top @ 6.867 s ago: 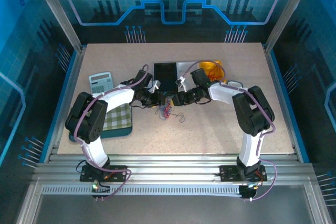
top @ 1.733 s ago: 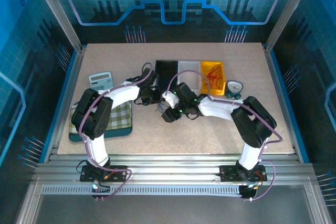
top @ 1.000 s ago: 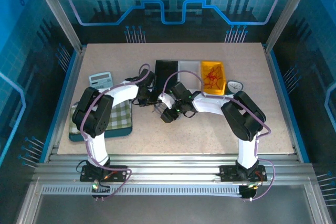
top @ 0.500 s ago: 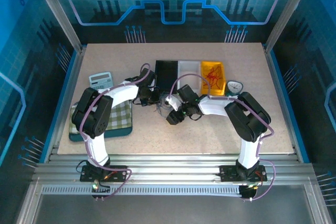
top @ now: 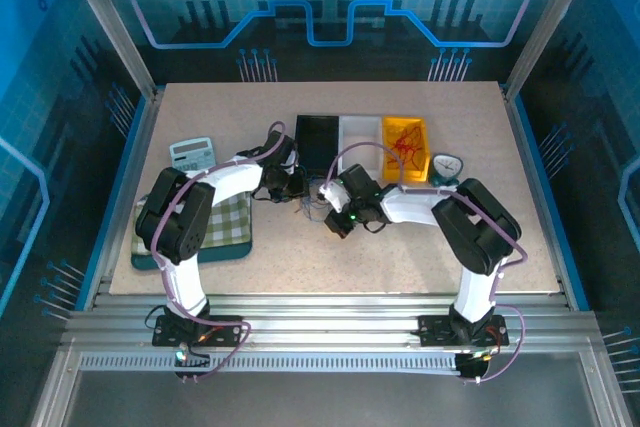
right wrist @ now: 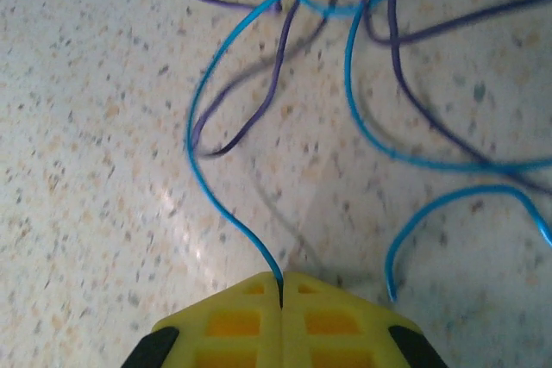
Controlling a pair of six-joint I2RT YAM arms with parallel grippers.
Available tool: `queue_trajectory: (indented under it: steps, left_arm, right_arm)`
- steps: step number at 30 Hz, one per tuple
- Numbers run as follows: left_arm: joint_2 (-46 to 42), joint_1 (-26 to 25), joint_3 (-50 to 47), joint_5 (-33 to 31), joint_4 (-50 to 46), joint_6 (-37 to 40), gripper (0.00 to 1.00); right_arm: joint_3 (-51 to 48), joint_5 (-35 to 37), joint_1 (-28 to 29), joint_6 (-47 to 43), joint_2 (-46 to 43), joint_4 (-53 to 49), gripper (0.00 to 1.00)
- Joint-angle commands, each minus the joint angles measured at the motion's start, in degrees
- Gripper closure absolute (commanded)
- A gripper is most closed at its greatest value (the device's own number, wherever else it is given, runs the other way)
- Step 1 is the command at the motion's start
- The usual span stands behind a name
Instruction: Untangle the cables
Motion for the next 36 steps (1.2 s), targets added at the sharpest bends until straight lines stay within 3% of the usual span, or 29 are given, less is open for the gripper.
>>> queue_trajectory:
  steps: [1, 5, 10, 18, 23, 31, 36]
  left_arm:
    - [-1.8, 0.5, -1.1, 2.1, 1.2, 0.1, 0.64]
    - [-1.4, 0.6, -1.1, 2.2, 1.8, -0.1, 0.49]
    - [0.1, 0.8, -0.9, 1.7, 2.4, -0.4, 0.49]
    - [0.3, 1.5, -1.7, 1.3, 2.7, -0.8, 0.49]
    - [0.1, 2.1, -3.0, 2.2, 4.0, -1.2, 0.41]
    - [2.1, 2.2, -1.5, 1.0, 2.2, -1.1, 0.42]
    - [3.3, 2.5, -0.5, -4.5, -2.4, -3.1, 0.55]
  right_arm:
    - [-2.6, -2.3, -3.7, 3.7, -4.7, 0.7, 1.0]
    - [-5.4, -4.3, -7.5, 7.6, -9.2, 4.0, 1.0]
    - [-7.2, -5.7, -11.3, 13.1, -13.0, 8.0, 1.0]
    - [-12.8, 2.3, -20.6, 23.1, -21.8, 14.1, 1.0]
    - [-15.5, 6.8, -26.9, 28.9, -25.9, 15.4, 1.0]
    - [-16.4, 11.1, -29.3, 32.3, -27.1, 14.9, 1.0]
    - [-17.9, 16.8, -35.0, 36.1, -30.4, 11.8, 1.0]
